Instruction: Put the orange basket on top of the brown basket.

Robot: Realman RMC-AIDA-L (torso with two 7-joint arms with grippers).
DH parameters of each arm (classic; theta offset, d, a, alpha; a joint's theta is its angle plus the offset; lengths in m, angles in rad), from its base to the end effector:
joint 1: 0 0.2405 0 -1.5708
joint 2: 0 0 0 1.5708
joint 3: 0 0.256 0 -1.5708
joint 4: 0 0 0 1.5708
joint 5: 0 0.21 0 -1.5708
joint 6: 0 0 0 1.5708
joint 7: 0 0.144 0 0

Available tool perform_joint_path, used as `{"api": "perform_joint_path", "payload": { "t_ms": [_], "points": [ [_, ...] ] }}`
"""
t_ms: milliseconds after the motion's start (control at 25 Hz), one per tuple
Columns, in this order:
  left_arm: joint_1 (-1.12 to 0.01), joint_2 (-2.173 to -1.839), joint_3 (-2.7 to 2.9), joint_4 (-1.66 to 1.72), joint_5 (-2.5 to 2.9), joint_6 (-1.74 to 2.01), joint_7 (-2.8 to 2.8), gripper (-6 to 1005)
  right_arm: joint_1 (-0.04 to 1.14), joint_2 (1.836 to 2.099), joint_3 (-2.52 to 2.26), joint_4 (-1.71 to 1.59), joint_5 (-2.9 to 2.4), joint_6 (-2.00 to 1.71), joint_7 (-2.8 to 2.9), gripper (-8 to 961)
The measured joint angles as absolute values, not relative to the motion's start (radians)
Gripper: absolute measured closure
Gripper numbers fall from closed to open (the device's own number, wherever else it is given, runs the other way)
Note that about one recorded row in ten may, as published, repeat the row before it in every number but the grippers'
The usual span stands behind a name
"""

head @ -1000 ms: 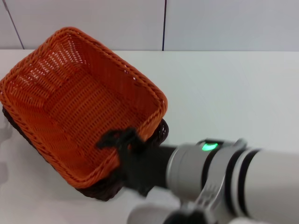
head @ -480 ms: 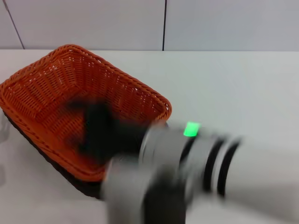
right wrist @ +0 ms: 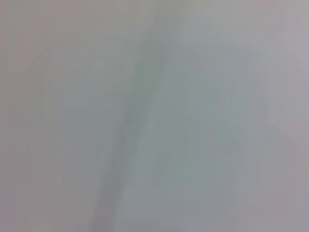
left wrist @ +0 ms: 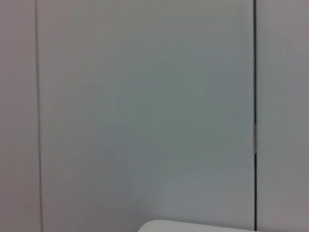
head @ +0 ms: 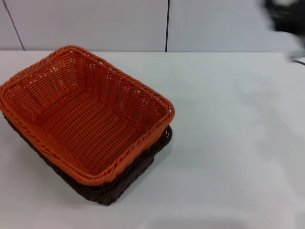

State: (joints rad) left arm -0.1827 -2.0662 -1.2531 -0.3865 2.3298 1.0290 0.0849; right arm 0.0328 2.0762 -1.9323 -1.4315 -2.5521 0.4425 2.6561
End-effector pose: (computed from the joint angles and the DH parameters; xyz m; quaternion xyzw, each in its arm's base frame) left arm -0.3970 0.2813 0.0326 -0.5537 -0.3100 -0.2122 0.7431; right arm 0.1665 0.3395 0.0399 -0.6923 0.1203 0.3160 0.6375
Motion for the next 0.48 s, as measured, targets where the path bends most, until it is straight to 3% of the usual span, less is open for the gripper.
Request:
{"api": "perform_joint_path", "payload": {
  "t_ms": [160, 480],
  "points": [
    [-0.178, -2.066, -1.267, -0.392, 2.330, 1.040, 0.085, 258, -0.006, 2.082, -1.935, -1.188, -2.341, 0.763, 2.668, 365],
    [-0.178, -2.066, -1.268, -0.393, 2.330, 1.059, 0.084, 258, 0.016, 2.079, -1.959, -0.961, -2.164, 0.915, 2.817, 365]
  ]
}}
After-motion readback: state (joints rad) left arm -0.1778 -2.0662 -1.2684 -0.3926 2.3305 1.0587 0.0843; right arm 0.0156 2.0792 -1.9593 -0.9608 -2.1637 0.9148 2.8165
